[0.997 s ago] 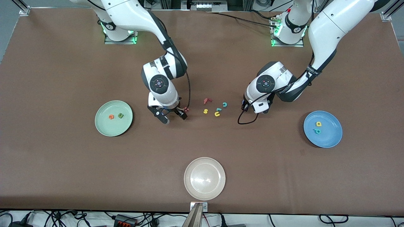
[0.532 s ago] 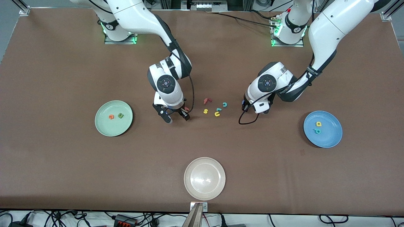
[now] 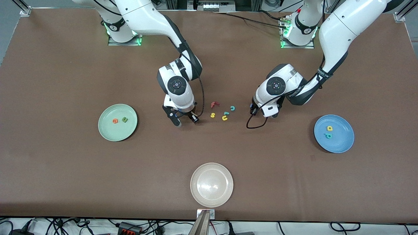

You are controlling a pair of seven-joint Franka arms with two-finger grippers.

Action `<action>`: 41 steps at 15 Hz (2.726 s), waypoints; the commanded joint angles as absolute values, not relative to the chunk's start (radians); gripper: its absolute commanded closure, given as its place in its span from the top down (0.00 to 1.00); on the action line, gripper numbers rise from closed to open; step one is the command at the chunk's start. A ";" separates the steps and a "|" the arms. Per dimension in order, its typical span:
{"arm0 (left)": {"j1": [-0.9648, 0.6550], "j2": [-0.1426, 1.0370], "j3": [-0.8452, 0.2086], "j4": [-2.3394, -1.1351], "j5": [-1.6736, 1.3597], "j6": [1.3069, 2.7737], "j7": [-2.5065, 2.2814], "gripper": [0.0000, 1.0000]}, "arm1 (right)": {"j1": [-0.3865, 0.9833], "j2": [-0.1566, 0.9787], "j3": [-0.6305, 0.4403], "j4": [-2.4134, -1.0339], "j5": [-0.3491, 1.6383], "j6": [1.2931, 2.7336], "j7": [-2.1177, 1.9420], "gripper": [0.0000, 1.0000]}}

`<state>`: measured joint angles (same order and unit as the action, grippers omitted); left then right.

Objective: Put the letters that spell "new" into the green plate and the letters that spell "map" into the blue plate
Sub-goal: 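Carry the blue E to the blue plate while the right gripper grasps pink W, then release the blue E on the blue plate while the right gripper carries W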

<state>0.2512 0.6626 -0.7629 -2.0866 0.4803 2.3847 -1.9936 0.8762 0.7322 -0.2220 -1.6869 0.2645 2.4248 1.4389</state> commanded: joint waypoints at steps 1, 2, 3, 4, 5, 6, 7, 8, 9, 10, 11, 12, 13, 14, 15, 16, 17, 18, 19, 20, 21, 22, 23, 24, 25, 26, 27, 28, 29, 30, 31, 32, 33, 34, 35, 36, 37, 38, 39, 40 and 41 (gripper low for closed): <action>0.244 0.640 -0.770 -2.030 0.547 2.255 -1.955 0.14 | 0.885 0.755 -0.227 -1.667 0.284 2.425 1.459 0.56; 0.244 0.640 -0.770 -2.002 0.558 2.214 -1.933 0.14 | 0.885 0.755 -0.227 -1.667 0.284 2.424 1.459 0.56; 0.244 0.640 -0.770 -1.978 0.569 2.182 -1.899 0.14 | 0.885 0.755 -0.226 -1.667 0.285 2.424 1.459 0.56; 0.247 0.638 -0.770 -1.955 0.575 2.146 -1.850 0.14 | 0.885 0.755 -0.225 -1.667 0.287 2.424 1.459 0.56; 0.253 0.638 -0.770 -1.928 0.581 2.107 -1.786 0.14 | 0.887 0.755 -0.225 -1.669 0.287 2.424 1.459 0.56; 0.261 0.638 -0.770 -1.896 0.583 2.055 -1.708 0.14 | 0.888 0.755 -0.225 -1.669 0.288 2.422 1.459 0.56; 0.262 0.638 -0.766 -1.860 0.583 1.990 -1.618 0.14 | 0.890 0.755 -0.225 -1.669 0.288 2.422 1.459 0.56; 0.264 0.638 -0.761 -1.821 0.583 1.944 -1.552 0.14 | 0.891 0.755 -0.225 -1.667 0.288 2.419 1.457 0.57; 0.271 0.643 -0.759 -1.786 0.583 1.903 -1.490 0.14 | 0.893 0.749 -0.227 -1.667 0.287 2.415 1.451 0.56; 0.290 0.643 -0.759 -1.764 0.583 1.869 -1.421 0.14 | 0.890 0.744 -0.230 -1.663 0.285 2.393 1.448 0.56; 0.313 0.641 -0.759 -1.755 0.583 1.858 -1.346 0.14 | 0.888 0.736 -0.233 -1.645 0.275 2.347 1.448 0.56; 0.349 0.640 -0.759 -1.755 0.586 1.858 -1.254 0.14 | 0.891 0.735 -0.236 -1.617 0.273 2.294 1.450 0.57; 0.380 0.640 -0.759 -1.755 0.592 1.858 -1.180 0.14 | 0.890 0.735 -0.238 -1.596 0.273 2.260 1.454 0.57; 0.408 0.640 -0.759 -1.755 0.600 1.859 -1.119 0.14 | 0.890 0.736 -0.236 -1.592 0.275 2.255 1.457 0.57; 0.437 0.640 -0.759 -1.755 0.618 1.859 -1.054 0.14 | 0.890 0.738 -0.235 -1.592 0.275 2.255 1.459 0.57; 0.463 0.640 -0.759 -1.756 0.639 1.859 -0.982 0.14 | 0.890 0.744 -0.235 -1.594 0.275 2.255 1.459 0.57; 0.498 0.640 -0.759 -1.756 0.655 1.861 -0.888 0.14 | 0.890 0.747 -0.235 -1.595 0.275 2.258 1.457 0.57; 0.533 0.640 -0.759 -1.756 0.655 1.864 -0.783 0.14 | 0.891 0.752 -0.235 -1.595 0.275 2.260 1.457 0.57; 0.569 0.640 -0.759 -1.756 0.657 1.870 -0.685 0.14 | 0.890 0.756 -0.235 -1.595 0.273 2.260 1.457 0.57; 0.607 0.643 -0.759 -1.756 0.661 1.876 -0.590 0.15 | 0.890 0.761 -0.235 -1.597 0.273 2.261 1.457 0.57; 0.636 0.644 -0.759 -1.756 0.669 1.890 -0.515 0.15 | 0.888 0.768 -0.235 -1.595 0.276 2.261 1.457 0.57; 0.655 0.647 -0.759 -1.761 0.679 1.904 -0.459 0.16 | 0.888 0.772 -0.235 -1.595 0.279 2.263 1.459 0.57; 0.672 0.649 -0.759 -1.763 0.684 1.908 -0.430 0.21 | 0.888 0.779 -0.235 -1.595 0.282 2.263 1.459 0.57; 0.686 0.652 -0.759 -1.761 0.684 1.908 -0.420 0.41 | 0.888 0.782 -0.235 -1.595 0.284 2.263 1.480 0.57; 0.686 0.656 -0.759 -1.761 0.684 1.908 -0.420 0.98 | 0.888 0.784 -0.235 -1.595 0.282 2.263 1.506 0.57; 0.690 0.657 -0.761 -1.761 0.684 1.907 -0.419 1.00 | 0.890 0.784 -0.235 -1.595 0.282 2.263 1.512 0.57; 0.690 0.655 -0.762 -1.759 0.683 1.901 -0.420 1.00 | 0.890 0.784 -0.235 -1.595 0.282 2.263 1.514 0.57; 0.689 0.652 -0.764 -1.759 0.683 1.896 -0.420 1.00 | 0.890 0.784 -0.235 -1.595 0.282 2.263 1.514 0.56; 0.689 0.650 -0.767 -1.759 0.681 1.896 -0.420 1.00 | 0.890 0.782 -0.235 -1.595 0.282 2.263 1.513 0.49; 0.689 0.649 -0.770 -1.758 0.681 1.894 -0.422 1.00 | 0.890 0.784 -0.235 -1.594 0.278 2.264 1.511 0.42; 0.687 0.644 -0.775 -1.758 0.681 1.893 -0.422 1.00 | 0.890 0.784 -0.235 -1.595 0.275 2.269 1.511 0.33; 0.687 0.641 -0.784 -1.756 0.680 1.888 -0.422 1.00 | 0.891 0.784 -0.235 -1.595 0.273 2.272 1.506 0.24; 0.690 0.634 -0.802 -1.756 0.680 1.873 -0.417 1.00 | 0.891 0.782 -0.235 -1.595 0.273 2.273 1.496 0.17; 0.693 0.627 -0.820 -1.753 0.680 1.856 -0.404 1.00 | 0.891 0.782 -0.235 -1.594 0.273 2.273 1.490 0.11; 0.696 0.617 -0.842 -1.752 0.680 1.842 -0.385 1.00 | 0.887 0.778 -0.235 -1.592 0.273 2.273 1.479 0.09; 0.704 0.600 -0.865 -1.752 0.680 1.836 -0.367 1.00 | 0.878 0.775 -0.236 -1.589 0.272 2.272 1.441 0.09; 0.712 0.582 -0.891 -1.752 0.677 1.835 -0.350 1.00 | 0.876 0.772 -0.241 -1.591 0.273 2.269 1.381 0.09; 0.721 0.562 -0.917 -1.752 0.675 1.833 -0.333 1.00 | 0.868 0.752 -0.262 -1.592 0.272 2.257 1.334 0.09; 0.733 0.539 -0.943 -1.752 0.673 1.830 -0.322 1.00 | 0.864 0.743 -0.285 -1.594 0.262 2.223 1.298 0.09; 0.745 0.520 -0.971 -1.744 0.670 1.815 -0.313 1.00 | 0.867 0.738 -0.320 -1.594 0.243 2.173 1.234 0.09; 0.750 0.520 -0.998 -1.703 0.667 1.789 -0.299 1.00 | 0.870 0.736 -0.359 -1.594 0.236 2.119 1.162 0.09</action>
